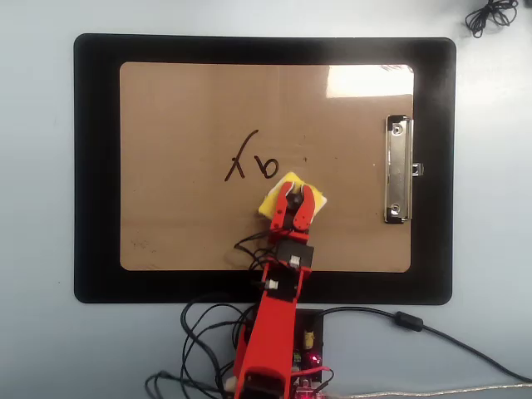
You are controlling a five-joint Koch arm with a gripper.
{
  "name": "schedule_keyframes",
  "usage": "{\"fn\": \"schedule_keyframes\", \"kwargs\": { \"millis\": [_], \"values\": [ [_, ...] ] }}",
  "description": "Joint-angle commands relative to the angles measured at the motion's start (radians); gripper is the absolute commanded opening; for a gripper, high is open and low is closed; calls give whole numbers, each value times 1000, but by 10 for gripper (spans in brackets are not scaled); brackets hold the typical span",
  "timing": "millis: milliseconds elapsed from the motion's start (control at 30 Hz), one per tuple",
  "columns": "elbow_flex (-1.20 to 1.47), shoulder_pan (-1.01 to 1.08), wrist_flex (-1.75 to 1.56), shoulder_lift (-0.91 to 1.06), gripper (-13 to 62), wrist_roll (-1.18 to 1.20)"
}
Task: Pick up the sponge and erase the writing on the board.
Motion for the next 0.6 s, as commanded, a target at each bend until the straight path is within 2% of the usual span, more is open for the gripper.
{"fn": "schedule_keyframes", "kwargs": {
  "millis": [0,100,200,267,467,567],
  "values": [
    [-164,20,-41,-172,-81,-12],
    [-376,69,-46,-356,-81,-6],
    [-388,130,-41,-371,-81,0],
    [-272,135,-43,-279,-81,0],
    [163,130,-34,160,-81,-5],
    [213,127,-40,190,-81,-2]
  ]
}}
